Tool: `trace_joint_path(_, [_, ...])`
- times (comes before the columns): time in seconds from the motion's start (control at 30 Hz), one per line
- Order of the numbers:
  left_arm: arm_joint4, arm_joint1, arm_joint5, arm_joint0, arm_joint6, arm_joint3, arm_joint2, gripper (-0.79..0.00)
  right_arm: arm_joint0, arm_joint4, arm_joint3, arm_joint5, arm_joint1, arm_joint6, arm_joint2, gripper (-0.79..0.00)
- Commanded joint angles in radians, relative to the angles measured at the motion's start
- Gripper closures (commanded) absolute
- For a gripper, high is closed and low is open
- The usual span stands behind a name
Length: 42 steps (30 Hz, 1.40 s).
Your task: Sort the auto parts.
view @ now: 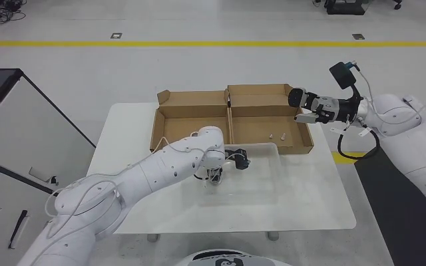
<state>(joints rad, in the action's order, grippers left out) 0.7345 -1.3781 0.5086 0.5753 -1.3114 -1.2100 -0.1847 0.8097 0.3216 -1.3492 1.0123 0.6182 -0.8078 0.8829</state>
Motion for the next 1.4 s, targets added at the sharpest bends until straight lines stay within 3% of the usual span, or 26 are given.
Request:
trace_joint_path(0.0, [0.006,-0.003,-0.002,0.001,-0.002,0.004,0.002,0.0,0.0,0.0,0.0,0.0,0.0,0.0,0.0,-0.785])
trace_joint_path(0.23, [-0.008,-0.008,-0.008,-0.006,-0.008,-0.001,-0.008,0.0,0.0,0.0,0.0,0.0,0.0,0.0,0.0,-0.785])
trace_joint_path(0.43, [-0.068,0.025,-0.041,-0.033,-0.041,-0.087,-0.059,0.0,0.0,0.0,0.0,0.0,0.0,0.0,0.0,-0.785])
trace_joint_path(0.7, [-0.094,0.132,-0.094,-0.022,-0.094,-0.33,-0.201,0.0,0.0,0.0,0.0,0.0,0.0,0.0,0.0,-0.785])
trace_joint_path(1.1, [-0.03,0.305,-0.111,0.13,-0.111,-0.71,-0.471,0.0,0.0,0.0,0.0,0.0,0.0,0.0,0.0,-0.785])
trace_joint_path(1.2, [-0.082,0.338,-0.08,0.19,-0.054,-0.764,-0.585,0.0,0.0,0.0,0.0,0.0,0.0,0.0,0.0,-0.785])
trace_joint_path(1.37, [-0.225,0.386,0.026,0.341,0.18,-0.786,-0.816,0.0,0.0,0.0,0.0,0.0,0.0,0.0,0.0,-0.785])
